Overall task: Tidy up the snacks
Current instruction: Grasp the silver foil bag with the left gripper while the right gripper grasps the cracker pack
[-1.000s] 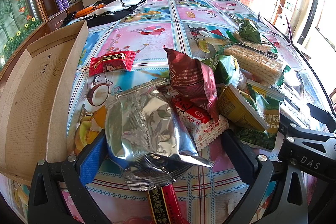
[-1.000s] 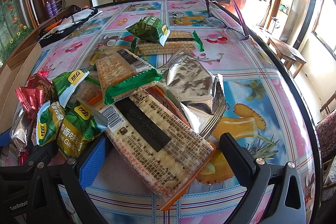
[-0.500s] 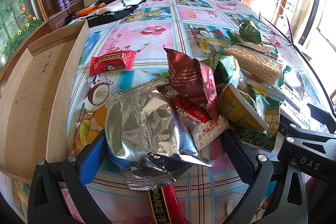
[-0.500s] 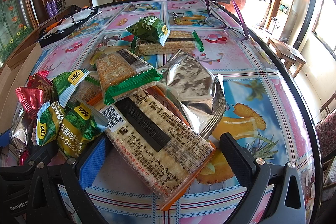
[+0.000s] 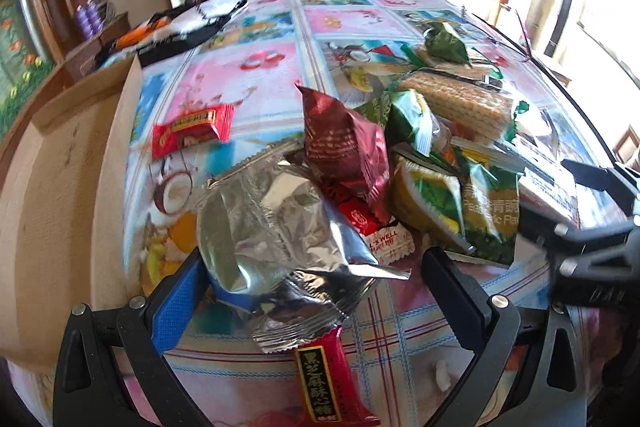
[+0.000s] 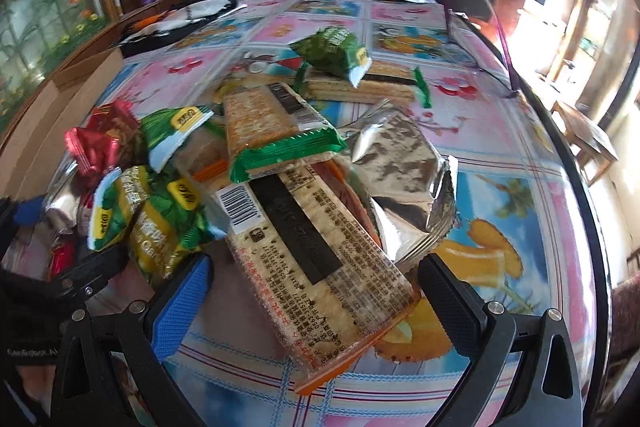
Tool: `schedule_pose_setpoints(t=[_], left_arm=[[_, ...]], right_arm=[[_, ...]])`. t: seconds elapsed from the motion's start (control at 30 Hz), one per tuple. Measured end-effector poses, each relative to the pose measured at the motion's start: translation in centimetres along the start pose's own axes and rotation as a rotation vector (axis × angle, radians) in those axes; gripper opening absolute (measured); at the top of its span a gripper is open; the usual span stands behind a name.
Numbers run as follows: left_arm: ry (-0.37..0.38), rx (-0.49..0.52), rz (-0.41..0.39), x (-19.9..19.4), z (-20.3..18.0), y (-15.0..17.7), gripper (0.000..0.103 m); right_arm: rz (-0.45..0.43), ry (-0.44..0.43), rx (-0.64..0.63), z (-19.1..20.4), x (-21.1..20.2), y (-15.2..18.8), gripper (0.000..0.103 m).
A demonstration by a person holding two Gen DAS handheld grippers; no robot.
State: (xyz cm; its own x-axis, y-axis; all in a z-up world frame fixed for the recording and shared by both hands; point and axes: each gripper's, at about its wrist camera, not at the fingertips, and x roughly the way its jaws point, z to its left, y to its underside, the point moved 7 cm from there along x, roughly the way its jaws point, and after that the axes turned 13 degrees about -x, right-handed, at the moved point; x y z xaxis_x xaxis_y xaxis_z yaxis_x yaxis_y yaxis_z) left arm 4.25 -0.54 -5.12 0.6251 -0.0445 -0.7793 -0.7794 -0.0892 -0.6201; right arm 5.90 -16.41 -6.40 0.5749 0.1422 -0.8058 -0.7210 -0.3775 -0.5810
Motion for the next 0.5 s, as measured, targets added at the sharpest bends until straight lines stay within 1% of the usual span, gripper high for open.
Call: schedule_pose_setpoints(t=[0.03, 0.07, 0.1, 0.13, 0.17, 0.2, 0.27, 0.3, 0.33, 0.37, 0.4, 0.47, 0.5], left_arm=[[-0.013, 0.008, 0.025, -0.1, 0.3, 0.1, 0.103], [-0.003, -0.001, 0.016, -0.6, 0.5, 0.0, 0.103], [0.010, -0.002, -0.009, -1.1, 0.4, -0.2, 0.103], [-0.002, 0.019, -0.040, -1.4, 0.3, -0.5, 0.103], [-0.010, 0.037, -0.058, -1.7, 0.2, -0.8, 0.103], [0.009, 0.032, -0.077, -2.0, 0.0, -0.9, 0.103], [0.042, 0.014, -0.087, -2.4, -0.1, -1.0, 0.102], [0.058, -0.001, -0.090, -2.6, -0.1, -1.0, 0.101], [0.075, -0.019, -0.086, -2.8, 0.1, -1.1, 0.099], [0.090, -0.034, -0.083, -2.9, 0.3, -1.2, 0.098], [0.102, -0.051, -0.080, -3.0, 0.5, -1.3, 0.097], [0.116, -0.083, -0.071, -3.0, 1.0, -1.5, 0.089], [0.124, -0.104, -0.064, -3.0, 1.4, -1.6, 0.087]], right_arm=[[-0.010, -0.011, 0.029, -0.5, -0.1, 0.1, 0.102], [-0.028, -0.026, 0.051, -0.7, -0.5, 0.1, 0.102], [-0.044, -0.033, 0.054, -0.8, -0.8, -0.1, 0.102], [-0.068, -0.028, 0.046, -0.9, -1.4, -0.3, 0.101], [-0.096, -0.010, 0.040, -1.0, -2.0, -0.5, 0.100], [-0.117, 0.011, 0.036, -1.1, -2.4, -0.6, 0.100], [-0.168, 0.038, 0.041, -1.6, -3.4, -0.9, 0.094], [-0.189, 0.039, 0.054, -1.9, -3.8, -1.0, 0.092], [-0.213, 0.033, 0.082, -2.5, -4.2, -1.1, 0.088], [-0.235, 0.016, 0.109, -2.9, -4.5, -1.1, 0.082], [-0.252, -0.003, 0.131, -3.0, -4.8, -1.4, 0.081], [-0.280, -0.040, 0.195, -4.0, -5.3, -1.4, 0.077], [-0.290, -0.051, 0.215, -4.3, -5.4, -1.5, 0.075]])
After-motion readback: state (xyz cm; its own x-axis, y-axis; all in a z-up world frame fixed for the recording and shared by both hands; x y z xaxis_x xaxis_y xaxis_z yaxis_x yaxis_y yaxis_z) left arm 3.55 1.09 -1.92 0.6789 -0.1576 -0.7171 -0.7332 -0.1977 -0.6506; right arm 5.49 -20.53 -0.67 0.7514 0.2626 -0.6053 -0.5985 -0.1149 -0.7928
